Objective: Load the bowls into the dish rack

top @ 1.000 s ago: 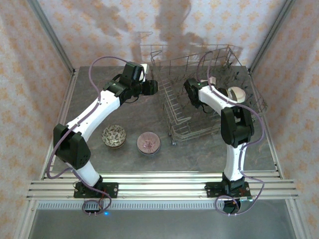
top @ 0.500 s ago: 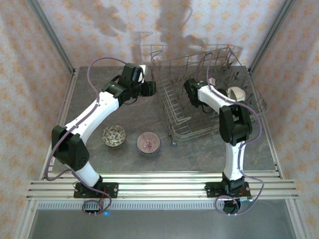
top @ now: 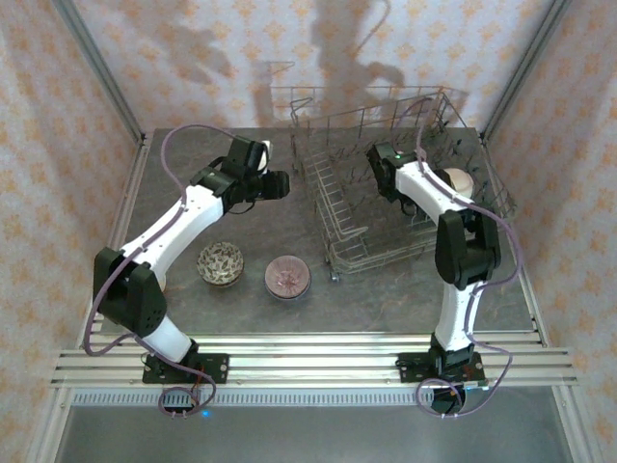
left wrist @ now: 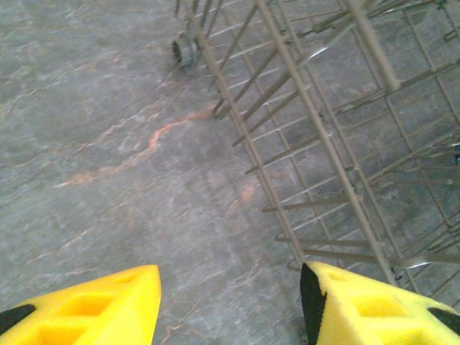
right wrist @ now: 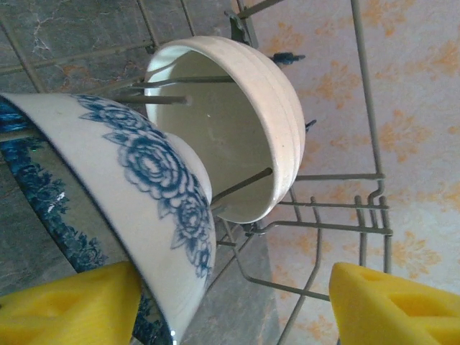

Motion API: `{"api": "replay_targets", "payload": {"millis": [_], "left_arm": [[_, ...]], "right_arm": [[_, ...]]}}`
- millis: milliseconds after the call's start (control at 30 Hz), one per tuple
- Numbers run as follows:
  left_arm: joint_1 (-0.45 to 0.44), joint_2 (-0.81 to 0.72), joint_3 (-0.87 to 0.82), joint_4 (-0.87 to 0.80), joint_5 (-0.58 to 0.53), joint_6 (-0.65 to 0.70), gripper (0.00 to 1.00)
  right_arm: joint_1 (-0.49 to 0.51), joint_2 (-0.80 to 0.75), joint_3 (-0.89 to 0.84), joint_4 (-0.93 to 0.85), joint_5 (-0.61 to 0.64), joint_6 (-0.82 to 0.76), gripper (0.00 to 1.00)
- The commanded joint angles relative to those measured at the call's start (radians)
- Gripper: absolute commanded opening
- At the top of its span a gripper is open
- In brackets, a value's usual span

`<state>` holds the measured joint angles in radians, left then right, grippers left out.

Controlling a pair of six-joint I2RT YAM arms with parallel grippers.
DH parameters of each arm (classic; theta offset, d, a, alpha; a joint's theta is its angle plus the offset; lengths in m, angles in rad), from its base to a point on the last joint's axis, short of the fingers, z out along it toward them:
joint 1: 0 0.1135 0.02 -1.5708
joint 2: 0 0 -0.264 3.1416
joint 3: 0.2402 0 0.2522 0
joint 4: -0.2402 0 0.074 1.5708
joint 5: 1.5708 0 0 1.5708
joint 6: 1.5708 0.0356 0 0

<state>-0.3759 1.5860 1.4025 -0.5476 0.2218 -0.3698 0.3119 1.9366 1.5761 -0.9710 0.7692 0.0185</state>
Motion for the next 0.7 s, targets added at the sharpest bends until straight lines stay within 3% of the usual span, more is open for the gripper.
{"api": "replay_targets", "payload": {"millis": [0, 333, 667], "left_arm": [[0.037, -0.056, -0.02, -0.069, -0.034, 0.011, 0.56], [0.089, -0.131, -0.132, -0.31, 0.002, 0.114, 0.55], [0.079, -0.148, -0.246, -0.312, 0.149, 0.115, 0.54]], "right_arm": [[0.024, -0.055, -0.052, 0.062, -0.258, -0.015, 0.78], [0.025, -0.122, -0.09, 0.105, -0.369, -0.023, 0.86], [0.002, -0.116, -0.056, 0.092, -0.355, -0.051, 0.87]]}}
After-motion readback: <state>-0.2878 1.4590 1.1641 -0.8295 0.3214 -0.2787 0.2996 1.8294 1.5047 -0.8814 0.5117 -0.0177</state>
